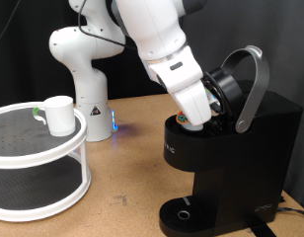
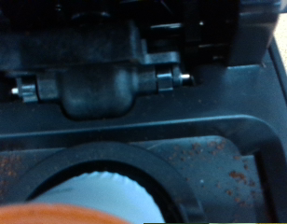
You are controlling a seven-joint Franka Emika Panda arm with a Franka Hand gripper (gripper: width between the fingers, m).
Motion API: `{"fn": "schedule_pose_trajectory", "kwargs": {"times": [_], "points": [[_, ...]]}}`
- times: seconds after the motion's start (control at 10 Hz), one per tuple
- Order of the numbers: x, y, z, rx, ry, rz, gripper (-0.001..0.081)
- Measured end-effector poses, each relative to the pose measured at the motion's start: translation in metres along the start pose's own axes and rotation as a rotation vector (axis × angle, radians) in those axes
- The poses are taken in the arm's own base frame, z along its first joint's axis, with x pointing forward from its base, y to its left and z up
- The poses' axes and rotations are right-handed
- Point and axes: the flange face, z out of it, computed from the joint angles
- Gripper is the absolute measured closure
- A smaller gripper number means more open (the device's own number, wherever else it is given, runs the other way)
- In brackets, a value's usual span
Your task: Make a cup of coffee with the keurig machine
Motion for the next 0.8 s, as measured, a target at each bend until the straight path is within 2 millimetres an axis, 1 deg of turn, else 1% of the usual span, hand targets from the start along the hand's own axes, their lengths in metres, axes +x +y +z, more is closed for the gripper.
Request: {"fn": "schedule_pose_trajectory", "kwargs": {"times": [0.4,0.5,0.6,0.7,0.8], "points": [[0.002,-0.001,0.007,0.005,-0.011,-0.004,0.0382],[0.001,-0.001,0.009,0.007,-0.016,-0.002,0.0332],[0.001,0.0,0.012,0.009,-0.02,-0.001,0.0148],[0.001,0.0,0.013,0.01,-0.023,-0.001,0.0148],[0.001,0.0,0.014,0.011,-0.023,0.0,0.003]]}}
